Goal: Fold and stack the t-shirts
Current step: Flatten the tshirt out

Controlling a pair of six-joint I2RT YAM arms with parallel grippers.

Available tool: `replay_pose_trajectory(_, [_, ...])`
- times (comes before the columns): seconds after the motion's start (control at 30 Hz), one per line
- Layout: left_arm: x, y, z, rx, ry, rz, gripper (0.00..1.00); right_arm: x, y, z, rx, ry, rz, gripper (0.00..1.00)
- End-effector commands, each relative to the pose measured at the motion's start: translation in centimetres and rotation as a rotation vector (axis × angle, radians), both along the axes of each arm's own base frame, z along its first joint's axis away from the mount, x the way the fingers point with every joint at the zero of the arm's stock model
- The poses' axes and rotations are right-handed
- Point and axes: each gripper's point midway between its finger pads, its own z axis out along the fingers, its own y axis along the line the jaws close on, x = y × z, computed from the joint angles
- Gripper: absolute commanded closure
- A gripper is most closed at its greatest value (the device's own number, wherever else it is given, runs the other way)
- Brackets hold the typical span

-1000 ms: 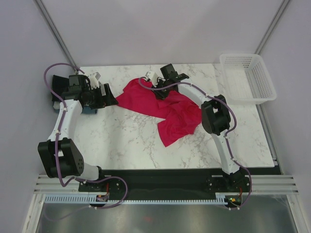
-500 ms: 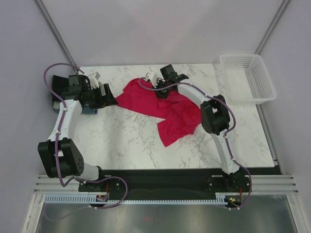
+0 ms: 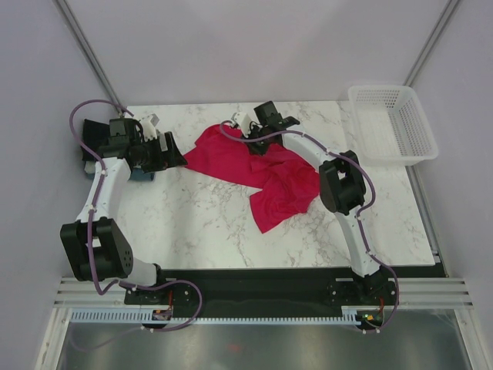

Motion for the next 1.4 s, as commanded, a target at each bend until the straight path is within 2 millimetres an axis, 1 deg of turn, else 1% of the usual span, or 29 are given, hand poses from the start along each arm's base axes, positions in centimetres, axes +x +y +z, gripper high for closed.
replay_pose_trajectory(0.0, [0.7, 0.1, 0.9, -0.004, -0.042, 0.006, 0.03, 1.6, 0.4, 12.2, 0.139, -0.205, -0.052, 1.00])
replay_pose_trajectory(0.03, [0.8, 0.3, 0.6, 0.005, -0.036, 0.014, 0.03, 1.4, -0.1, 15.1, 0.158, -0.255, -0.067, 1.00])
replay_pose_trajectory(0.1, [1.2, 0.5, -0.4, 0.023, -0.014, 0.011, 0.03, 1.1, -0.6, 17.6, 0.173, -0.297, -0.084, 1.00])
replay_pose_trajectory(0.13, [1.8, 0.8, -0.3, 0.046, -0.020, 0.015, 0.03, 0.8, -1.2, 20.0, 0.185, -0.338, -0.098, 1.00])
replay_pose_trajectory(0.2, [2.8, 0.3, -0.3, 0.046, -0.018, -0.001, 0.03, 0.4, -1.9, 21.2, 0.181, -0.361, -0.117, 1.00])
replay_pose_trajectory(0.23, [4.0, 0.2, -0.3, 0.046, -0.018, -0.006, 0.03, -0.2, -2.3, 22.9, 0.192, -0.389, -0.121, 1.00])
replay_pose_trajectory(0.27, [4.7, 0.1, -0.5, 0.045, -0.013, -0.012, 0.03, -0.3, -3.0, 23.0, 0.178, -0.396, -0.138, 1.00])
replay_pose_trajectory(0.3, [5.3, 1.4, -0.6, 0.130, -0.006, -0.004, 0.03, -0.5, -3.5, 23.4, 0.172, -0.407, -0.145, 1.00])
replay_pose_trajectory(0.33, [6.1, 1.2, -1.9, 0.126, 0.028, -0.017, 0.03, -1.0, -4.0, 24.7, 0.176, -0.429, -0.150, 1.00])
replay_pose_trajectory(0.37, [6.7, 1.0, -2.1, 0.128, 0.031, -0.027, 0.04, -1.2, -4.7, 24.5, 0.158, -0.428, -0.164, 1.00])
replay_pose_trajectory(0.4, [8.0, 0.9, -1.1, 0.132, 0.004, -0.030, 0.04, -1.3, -5.3, 24.8, 0.151, -0.437, -0.173, 1.00])
replay_pose_trajectory(0.43, [8.8, 0.8, -2.8, 0.131, 0.045, -0.037, 0.04, -1.8, -6.0, 26.0, 0.153, -0.459, -0.178, 1.00])
replay_pose_trajectory(0.47, [9.4, 0.5, -3.1, 0.155, 0.040, -0.069, 0.04, -1.8, -6.8, 25.8, 0.138, -0.458, -0.191, 1.00])
replay_pose_trajectory(0.5, [10.8, 0.3, -2.4, 0.166, 0.013, -0.081, 0.04, -1.7, -7.6, 25.8, 0.120, -0.466, -0.218, 1.00])
replay_pose_trajectory(0.53, [11.5, 0.5, -3.0, 0.201, 0.014, -0.092, 0.04, -1.9, -8.4, 26.7, 0.123, -0.481, -0.241, 1.00])
replay_pose_trajectory(0.57, [12.1, 0.0, -4.9, 0.213, 0.044, -0.118, 0.04, -1.5, -9.6, 26.6, 0.116, -0.479, -0.274, 1.00])
replay_pose_trajectory(0.63, [13.5, -0.2, -5.3, 0.255, 0.027, -0.153, 0.04, -1.4, -11.1, 27.6, 0.125, -0.490, -0.332, 1.00])
replay_pose_trajectory(0.67, [13.7, -0.1, -7.6, 0.261, 0.071, -0.168, 0.05, -1.1, -12.2, 27.7, 0.128, -0.489, -0.369, 1.00])
replay_pose_trajectory(0.7, [14.0, -1.8, -7.8, 0.267, 0.064, -0.210, 0.06, -1.1, -12.7, 27.9, 0.127, -0.492, -0.382, 1.00])
replay_pose_trajectory(0.8, [13.7, -3.7, -10.5, 0.285, 0.104, -0.275, 0.12, -1.2, -14.3, 28.1, 0.106, -0.506, -0.410, 1.00])
replay_pose_trajectory(0.87, [13.1, -5.1, -11.3, 0.280, 0.123, -0.305, 0.17, -0.9, -14.9, 28.1, 0.115, -0.502, -0.427, 1.00])
replay_pose_trajectory(0.97, [11.9, -6.5, -13.0, 0.259, 0.171, -0.335, 0.17, -0.7, -15.0, 28.2, 0.127, -0.497, -0.434, 1.00])
replay_pose_trajectory(1.07, [11.4, -7.0, -14.4, 0.271, 0.198, -0.352, 0.19, -0.7, -15.0, 28.2, 0.126, -0.497, -0.434, 1.00])
replay_pose_trajectory(1.13, [11.1, -7.3, -15.2, 0.266, 0.214, -0.368, 0.25, -0.5, -15.1, 28.1, 0.124, -0.496, -0.436, 1.00])
replay_pose_trajectory(1.17, [10.9, -7.6, -15.3, 0.264, 0.217, -0.376, 0.37, -0.5, -15.2, 28.1, 0.125, -0.497, -0.440, 1.00])
replay_pose_trajectory(1.2, [10.5, -7.6, -15.6, 0.263, 0.228, -0.381, 0.50, -0.5, -15.4, 28.1, 0.122, -0.497, -0.442, 1.00])
replay_pose_trajectory(1.23, [10.2, -7.7, -15.4, 0.258, 0.227, -0.386, 0.82, -0.5, -15.5, 28.2, 0.124, -0.498, -0.446, 1.00])
replay_pose_trajectory(1.33, [8.1, -7.8, -16.3, 0.236, 0.281, -0.388, 0.86, -0.5, -16.2, 28.7, 0.129, -0.507, -0.465, 1.00])
replay_pose_trajectory(1.37, [7.5, -8.0, -15.9, 0.226, 0.282, -0.393, 0.92, -0.5, -16.4, 28.9, 0.135, -0.508, -0.473, 1.00])
